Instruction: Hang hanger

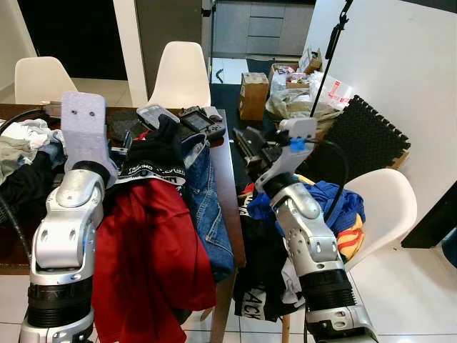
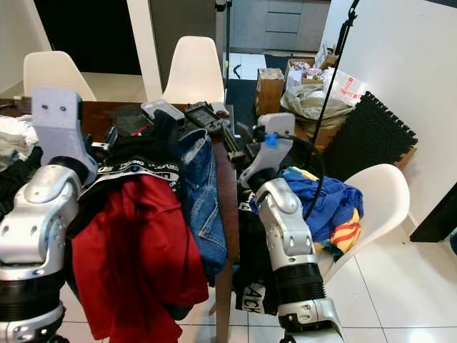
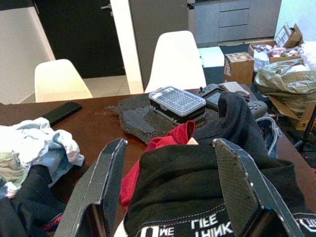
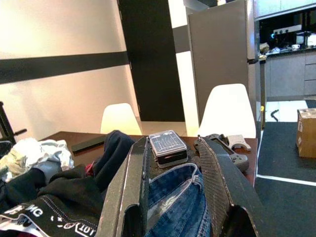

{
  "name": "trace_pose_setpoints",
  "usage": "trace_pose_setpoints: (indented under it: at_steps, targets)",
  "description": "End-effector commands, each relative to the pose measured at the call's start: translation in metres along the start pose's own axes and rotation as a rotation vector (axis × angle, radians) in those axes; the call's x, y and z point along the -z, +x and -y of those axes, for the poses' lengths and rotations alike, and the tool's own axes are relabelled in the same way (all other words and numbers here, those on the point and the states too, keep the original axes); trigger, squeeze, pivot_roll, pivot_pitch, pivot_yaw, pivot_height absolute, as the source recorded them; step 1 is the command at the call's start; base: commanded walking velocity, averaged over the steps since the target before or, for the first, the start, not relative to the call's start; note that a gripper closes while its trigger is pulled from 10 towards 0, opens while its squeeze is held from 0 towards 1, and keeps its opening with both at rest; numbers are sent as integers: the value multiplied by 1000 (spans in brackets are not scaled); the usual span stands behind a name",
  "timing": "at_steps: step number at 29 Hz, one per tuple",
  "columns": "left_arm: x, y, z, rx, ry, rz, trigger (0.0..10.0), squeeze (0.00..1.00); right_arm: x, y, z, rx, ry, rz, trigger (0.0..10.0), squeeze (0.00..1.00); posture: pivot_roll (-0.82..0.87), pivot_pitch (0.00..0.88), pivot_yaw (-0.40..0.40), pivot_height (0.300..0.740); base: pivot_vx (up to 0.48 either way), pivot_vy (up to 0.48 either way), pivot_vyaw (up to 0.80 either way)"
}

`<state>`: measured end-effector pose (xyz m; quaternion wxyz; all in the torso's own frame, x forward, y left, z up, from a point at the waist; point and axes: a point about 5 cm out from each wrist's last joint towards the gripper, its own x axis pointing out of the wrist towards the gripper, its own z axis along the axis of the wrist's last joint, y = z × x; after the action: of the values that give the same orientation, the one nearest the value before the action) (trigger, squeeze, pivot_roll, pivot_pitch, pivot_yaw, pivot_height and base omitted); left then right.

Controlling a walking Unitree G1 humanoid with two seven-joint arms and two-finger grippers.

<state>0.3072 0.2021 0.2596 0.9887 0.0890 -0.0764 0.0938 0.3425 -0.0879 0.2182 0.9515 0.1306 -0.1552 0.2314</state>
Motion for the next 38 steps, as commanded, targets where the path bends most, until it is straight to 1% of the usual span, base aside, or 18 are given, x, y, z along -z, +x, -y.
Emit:
trace_pose_setpoints:
  at_steps: [1, 19, 38]
  targets:
    - [0, -2, 3, -4, -1, -12, 10000, 0, -4, 2, 0, 0, 7, 12, 10000, 0, 124, 2, -54, 740, 0, 334, 0]
    - [-3, -3, 5, 4, -13, -16, 10000, 0, -1, 1, -2, 0, 8, -3, 10000, 0, 130, 0, -50, 740, 0, 338, 0]
    - [-4, -1, 3, 0, 5, -19, 10000, 0, 5, -1, 0, 14, 10, -12, 10000, 0, 143, 0, -44, 740, 0, 345, 0]
